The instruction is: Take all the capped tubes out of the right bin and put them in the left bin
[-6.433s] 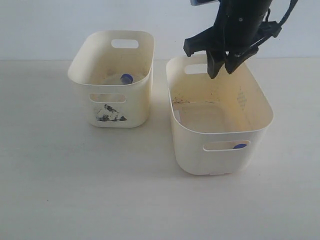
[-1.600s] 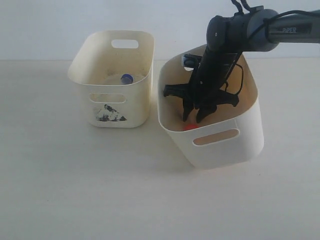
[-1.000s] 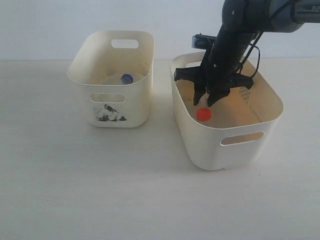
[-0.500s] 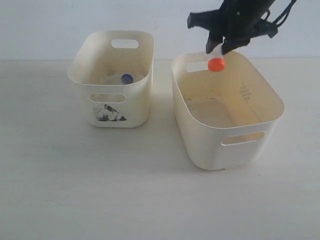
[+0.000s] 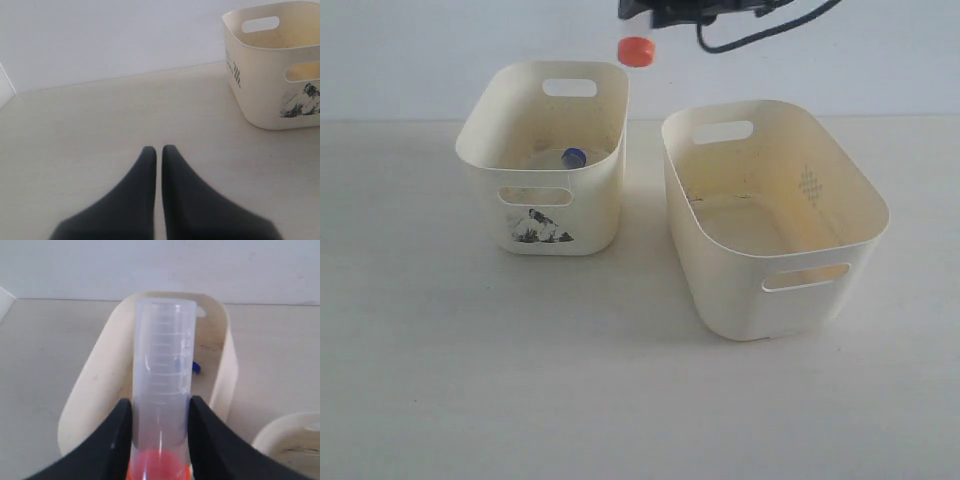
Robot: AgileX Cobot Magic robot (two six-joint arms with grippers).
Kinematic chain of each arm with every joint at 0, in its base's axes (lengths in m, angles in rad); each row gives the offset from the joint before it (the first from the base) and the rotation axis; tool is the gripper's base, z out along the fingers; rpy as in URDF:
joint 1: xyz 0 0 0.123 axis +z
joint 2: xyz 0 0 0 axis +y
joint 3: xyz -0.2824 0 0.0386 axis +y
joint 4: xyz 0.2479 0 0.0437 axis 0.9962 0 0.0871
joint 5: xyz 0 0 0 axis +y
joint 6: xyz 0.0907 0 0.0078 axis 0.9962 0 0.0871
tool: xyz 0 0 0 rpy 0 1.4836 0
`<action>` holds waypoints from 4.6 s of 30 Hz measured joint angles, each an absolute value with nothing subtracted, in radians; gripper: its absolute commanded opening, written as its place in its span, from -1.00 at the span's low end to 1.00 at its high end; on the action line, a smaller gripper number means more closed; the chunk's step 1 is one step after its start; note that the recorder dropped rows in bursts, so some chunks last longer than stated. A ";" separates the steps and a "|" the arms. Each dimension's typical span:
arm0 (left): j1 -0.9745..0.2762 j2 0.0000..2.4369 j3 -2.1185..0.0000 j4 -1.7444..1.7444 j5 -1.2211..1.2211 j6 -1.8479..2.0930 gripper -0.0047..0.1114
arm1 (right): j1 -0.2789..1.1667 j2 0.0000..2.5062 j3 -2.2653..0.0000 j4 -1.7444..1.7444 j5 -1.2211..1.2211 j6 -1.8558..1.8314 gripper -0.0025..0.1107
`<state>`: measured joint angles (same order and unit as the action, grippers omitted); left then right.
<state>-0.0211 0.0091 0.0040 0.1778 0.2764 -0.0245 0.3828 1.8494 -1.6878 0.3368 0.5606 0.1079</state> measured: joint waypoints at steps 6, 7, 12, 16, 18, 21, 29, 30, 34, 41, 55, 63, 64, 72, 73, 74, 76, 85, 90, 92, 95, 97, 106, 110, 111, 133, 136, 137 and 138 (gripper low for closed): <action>-0.021 0.009 0.004 0.178 0.276 -0.024 -0.84 | 0.468 1.938 -1.688 0.368 0.462 0.104 -0.96; -0.021 0.009 0.004 0.178 0.276 -0.024 -0.84 | 0.477 1.952 -1.688 0.373 0.446 0.104 -0.96; -0.021 0.009 0.004 0.178 0.276 -0.024 -0.84 | 0.510 2.002 -1.688 0.384 0.382 0.102 -0.96; -0.021 0.009 0.004 0.178 0.276 -0.024 -0.84 | 0.524 2.023 -1.688 0.386 0.376 0.089 -0.92; -0.021 0.009 0.004 0.178 0.276 -0.024 -0.84 | 0.529 2.028 -1.688 0.386 0.381 0.085 -0.79; -0.021 0.009 0.004 0.178 0.276 -0.024 -0.84 | 0.529 2.030 -1.688 0.386 0.383 0.080 -0.43; -0.021 0.009 0.004 0.178 0.276 -0.024 -0.84 | 0.529 2.030 -1.688 0.386 0.385 0.078 -0.06; -0.021 0.009 0.004 0.178 0.276 -0.024 -0.84 | 0.529 2.030 -1.688 0.386 0.385 0.078 -0.06; -0.021 0.009 0.004 0.178 0.276 -0.024 -0.84 | 0.529 2.030 -1.688 0.386 0.385 0.078 -0.06; -0.021 0.009 0.004 0.178 0.276 -0.024 -0.84 | 0.529 2.000 -1.688 0.374 0.454 0.040 -0.06; -0.021 0.009 0.004 0.178 0.276 -0.024 -0.84 | 0.421 1.755 -1.688 0.121 0.946 0.027 -0.06; -0.021 0.009 0.004 0.178 0.276 -0.024 -0.84 | 0.385 1.740 -1.688 -0.030 1.207 0.029 -0.06; -0.021 0.009 0.004 0.178 0.276 -0.024 -0.84 | 0.385 1.740 -1.688 -0.033 1.212 0.029 -0.06; -0.021 0.009 0.004 0.178 0.276 -0.024 -0.84 | 0.385 1.740 -1.688 -0.111 1.218 0.037 -0.06; -0.021 0.009 0.004 0.178 0.276 -0.024 -0.84 | 0.385 1.740 -1.688 -0.135 1.218 0.044 -0.06; -0.021 0.009 0.004 0.178 0.276 -0.024 -0.84 | 0.385 1.740 -1.688 -0.154 1.218 0.054 -0.06; -0.021 0.009 0.004 0.178 0.276 -0.024 -0.84 | 0.385 1.747 -1.688 -0.191 1.220 0.067 -0.06; -0.021 0.009 0.004 0.178 0.276 -0.024 -0.84 | 0.385 1.787 -1.688 -0.220 1.215 0.078 -0.06; -0.021 0.009 0.004 0.178 0.276 -0.024 -0.84 | 0.383 1.850 -1.688 -0.195 1.205 0.070 -0.06; -0.021 0.009 0.004 0.178 0.276 -0.024 -0.84 | 0.379 1.871 -1.688 -0.159 1.196 0.052 -0.06; -0.021 0.009 0.004 0.178 0.276 -0.024 -0.84 | 0.363 1.899 -1.688 -0.095 1.184 0.028 -0.06; -0.021 0.009 0.004 0.178 0.276 -0.024 -0.84 | 0.339 1.905 -1.688 -0.043 1.180 0.000 -0.06; -0.021 0.009 0.004 0.178 0.276 -0.024 -0.84 | 0.235 1.911 -1.688 0.202 1.167 -0.074 -0.06; -0.021 0.009 0.004 0.178 0.276 -0.024 -0.84 | 0.235 1.913 -1.688 0.271 1.147 -0.076 -0.06; -0.021 0.009 0.004 0.178 0.276 -0.024 -0.84 | 0.235 1.915 -1.688 0.285 1.143 -0.076 -0.06; -0.021 0.009 0.004 0.178 0.276 -0.024 -0.84 | 0.235 2.165 -1.686 0.275 1.107 0.210 -0.05; -0.021 0.009 0.004 0.178 0.276 -0.024 -0.84 | 0.235 2.184 -1.686 0.276 1.097 0.210 0.00; -0.021 0.009 0.004 0.178 0.276 -0.024 -0.84 | 0.235 2.195 -1.686 0.276 1.086 0.215 0.07; -0.021 0.009 0.004 0.178 0.276 -0.024 -0.84 | 0.235 2.200 -1.686 0.276 1.085 0.217 0.22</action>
